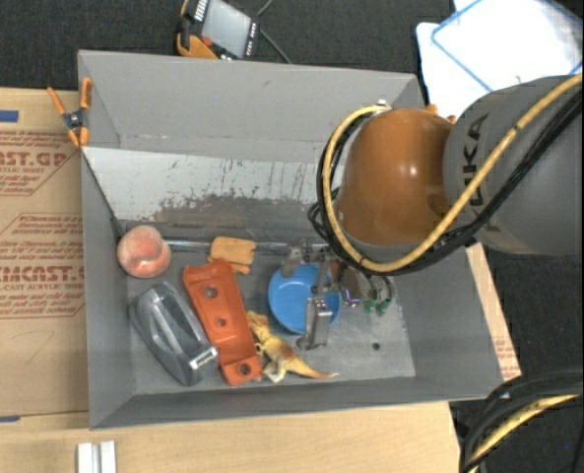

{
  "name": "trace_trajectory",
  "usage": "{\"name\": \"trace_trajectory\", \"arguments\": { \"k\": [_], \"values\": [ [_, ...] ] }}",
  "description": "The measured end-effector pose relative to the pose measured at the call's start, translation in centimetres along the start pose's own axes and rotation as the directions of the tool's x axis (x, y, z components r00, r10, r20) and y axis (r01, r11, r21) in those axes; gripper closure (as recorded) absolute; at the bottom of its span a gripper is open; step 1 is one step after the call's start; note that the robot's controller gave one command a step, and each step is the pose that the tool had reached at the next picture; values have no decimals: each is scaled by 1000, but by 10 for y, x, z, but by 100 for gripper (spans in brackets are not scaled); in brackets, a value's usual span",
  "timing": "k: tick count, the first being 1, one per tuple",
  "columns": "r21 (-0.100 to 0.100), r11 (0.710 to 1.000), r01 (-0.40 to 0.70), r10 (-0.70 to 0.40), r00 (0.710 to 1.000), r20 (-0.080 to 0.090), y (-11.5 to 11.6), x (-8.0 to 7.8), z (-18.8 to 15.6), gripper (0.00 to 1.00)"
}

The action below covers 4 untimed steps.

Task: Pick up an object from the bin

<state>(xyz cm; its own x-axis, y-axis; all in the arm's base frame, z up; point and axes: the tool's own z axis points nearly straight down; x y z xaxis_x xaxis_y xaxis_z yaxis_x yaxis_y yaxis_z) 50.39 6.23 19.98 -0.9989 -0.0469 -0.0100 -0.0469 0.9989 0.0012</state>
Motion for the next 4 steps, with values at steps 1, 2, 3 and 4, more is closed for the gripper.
{"name": "trace_trajectory", "arguments": {
  "k": [1, 2, 3, 4],
  "values": [
    [-1, 999, -32, 32, 999, -1, -33, -29, -77, 0],
    [0, 999, 51, -51, 999, -2, -17, -13, 8, 0],
    [0, 999, 49, -49, 999, 17, 13, -24, 34, 0],
    [-1, 1000, 8, -8, 1000, -5, 4, -9, 120, 0]
  ]
}}
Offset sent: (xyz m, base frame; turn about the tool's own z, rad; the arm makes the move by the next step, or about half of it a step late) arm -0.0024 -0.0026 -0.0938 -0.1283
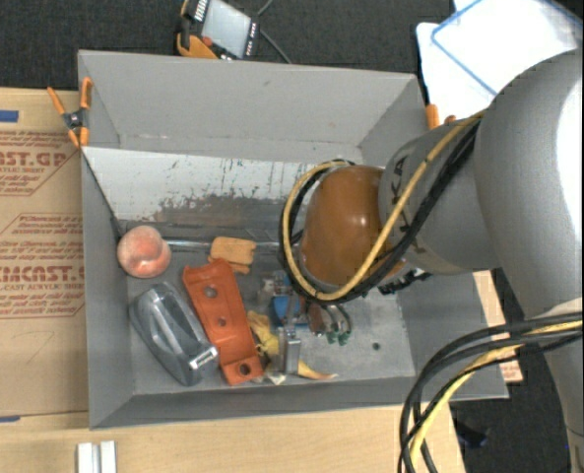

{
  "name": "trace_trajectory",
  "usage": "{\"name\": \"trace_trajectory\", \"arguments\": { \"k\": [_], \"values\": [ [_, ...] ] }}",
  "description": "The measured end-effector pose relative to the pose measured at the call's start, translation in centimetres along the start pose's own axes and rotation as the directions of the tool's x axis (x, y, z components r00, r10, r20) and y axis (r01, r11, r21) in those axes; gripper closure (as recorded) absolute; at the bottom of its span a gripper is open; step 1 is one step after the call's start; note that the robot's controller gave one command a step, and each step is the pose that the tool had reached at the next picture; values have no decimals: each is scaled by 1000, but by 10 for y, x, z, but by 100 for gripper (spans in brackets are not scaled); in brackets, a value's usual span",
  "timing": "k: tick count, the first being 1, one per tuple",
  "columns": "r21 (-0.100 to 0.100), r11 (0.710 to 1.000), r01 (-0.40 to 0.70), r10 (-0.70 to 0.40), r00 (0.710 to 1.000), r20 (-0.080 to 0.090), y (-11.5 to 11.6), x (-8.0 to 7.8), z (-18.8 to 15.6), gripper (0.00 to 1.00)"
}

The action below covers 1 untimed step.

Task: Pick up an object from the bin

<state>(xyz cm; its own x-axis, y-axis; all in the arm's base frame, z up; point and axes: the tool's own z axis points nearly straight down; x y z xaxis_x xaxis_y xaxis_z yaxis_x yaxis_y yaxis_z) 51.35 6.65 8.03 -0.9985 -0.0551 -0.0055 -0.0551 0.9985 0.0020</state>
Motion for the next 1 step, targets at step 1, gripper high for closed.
{"name": "trace_trajectory", "arguments": {
  "k": [1],
  "values": [
    [5, 969, 247, -247, 969, 29, 8, 8, 9, 100]
  ]
}}
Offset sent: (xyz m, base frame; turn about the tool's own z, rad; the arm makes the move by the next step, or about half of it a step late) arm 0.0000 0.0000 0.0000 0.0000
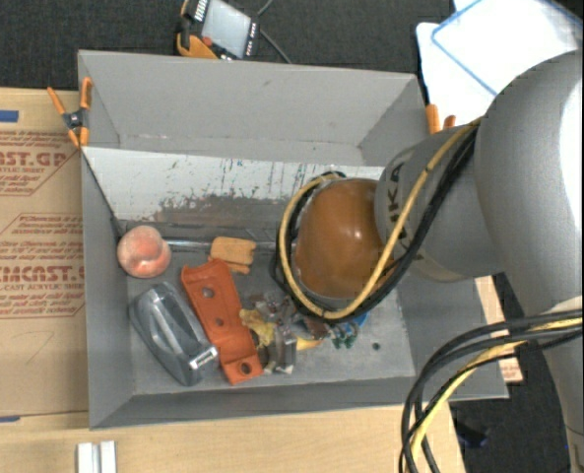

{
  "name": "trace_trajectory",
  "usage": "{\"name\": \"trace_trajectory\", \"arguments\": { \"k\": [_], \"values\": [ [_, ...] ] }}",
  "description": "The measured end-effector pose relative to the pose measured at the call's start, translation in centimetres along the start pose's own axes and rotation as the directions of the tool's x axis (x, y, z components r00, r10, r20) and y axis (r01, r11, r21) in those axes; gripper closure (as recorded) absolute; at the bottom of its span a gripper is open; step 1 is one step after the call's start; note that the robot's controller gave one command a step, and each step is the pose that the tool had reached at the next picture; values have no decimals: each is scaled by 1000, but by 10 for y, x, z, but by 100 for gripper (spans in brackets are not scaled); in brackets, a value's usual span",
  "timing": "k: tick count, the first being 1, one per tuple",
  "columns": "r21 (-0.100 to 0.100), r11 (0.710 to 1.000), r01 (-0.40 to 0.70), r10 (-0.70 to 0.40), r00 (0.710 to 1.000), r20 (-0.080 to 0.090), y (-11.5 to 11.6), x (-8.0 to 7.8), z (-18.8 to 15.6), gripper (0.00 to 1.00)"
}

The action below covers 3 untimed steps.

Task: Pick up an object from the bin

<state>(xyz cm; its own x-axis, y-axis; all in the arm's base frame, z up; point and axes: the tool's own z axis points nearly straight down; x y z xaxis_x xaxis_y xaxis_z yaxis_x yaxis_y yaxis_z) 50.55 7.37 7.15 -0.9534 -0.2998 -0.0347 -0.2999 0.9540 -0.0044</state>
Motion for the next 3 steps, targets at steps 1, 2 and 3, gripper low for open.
{"name": "trace_trajectory", "arguments": {
  "k": [1, 2, 3],
  "values": [
    [0, 1000, 0, 0, 1000, 0, 0, 0, 0, 100],
    [-1, 1000, 17, -17, 1000, -4, -1, -1, -100, 100],
    [-2, 1000, 17, -17, 1000, -6, -6, 3, -137, 100]
  ]
}}
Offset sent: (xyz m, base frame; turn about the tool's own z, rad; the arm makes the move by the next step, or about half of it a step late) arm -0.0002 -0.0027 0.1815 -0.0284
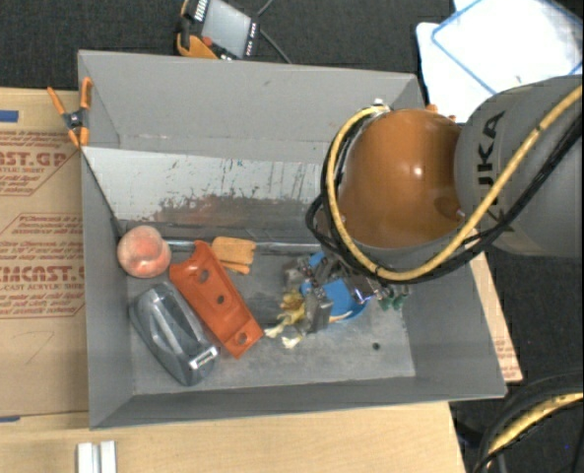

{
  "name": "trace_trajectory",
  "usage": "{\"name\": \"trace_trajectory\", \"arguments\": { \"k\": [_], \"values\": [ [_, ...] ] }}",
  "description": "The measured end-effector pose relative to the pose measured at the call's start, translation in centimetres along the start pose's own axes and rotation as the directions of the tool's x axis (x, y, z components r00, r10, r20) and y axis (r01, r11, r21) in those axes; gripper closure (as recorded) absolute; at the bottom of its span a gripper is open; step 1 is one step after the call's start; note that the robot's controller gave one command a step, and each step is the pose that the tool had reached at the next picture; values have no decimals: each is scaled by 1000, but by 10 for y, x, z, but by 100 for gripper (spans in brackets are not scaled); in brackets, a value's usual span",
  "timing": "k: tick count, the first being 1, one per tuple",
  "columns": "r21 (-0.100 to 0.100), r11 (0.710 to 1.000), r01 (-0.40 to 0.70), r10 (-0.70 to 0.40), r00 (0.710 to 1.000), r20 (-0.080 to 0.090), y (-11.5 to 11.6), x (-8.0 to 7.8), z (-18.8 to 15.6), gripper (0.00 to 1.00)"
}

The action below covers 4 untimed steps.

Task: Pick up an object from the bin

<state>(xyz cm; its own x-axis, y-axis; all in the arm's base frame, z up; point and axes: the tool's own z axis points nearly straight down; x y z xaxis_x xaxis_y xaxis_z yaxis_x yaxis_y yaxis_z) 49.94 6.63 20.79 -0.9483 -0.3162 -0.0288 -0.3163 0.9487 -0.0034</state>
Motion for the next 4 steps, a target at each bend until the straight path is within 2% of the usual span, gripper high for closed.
{"name": "trace_trajectory", "arguments": {
  "k": [1, 2, 3, 4],
  "values": [
    [1, 998, 70, -70, 998, 8, 10, -20, 73, 100],
    [-2, 997, 73, -73, 997, 7, 9, -16, 91, 100],
    [0, 918, 396, -396, 918, 7, 13, -4, 73, 100],
    [-3, 943, 333, -333, 943, 4, 15, -6, -26, 100]
  ]
}}
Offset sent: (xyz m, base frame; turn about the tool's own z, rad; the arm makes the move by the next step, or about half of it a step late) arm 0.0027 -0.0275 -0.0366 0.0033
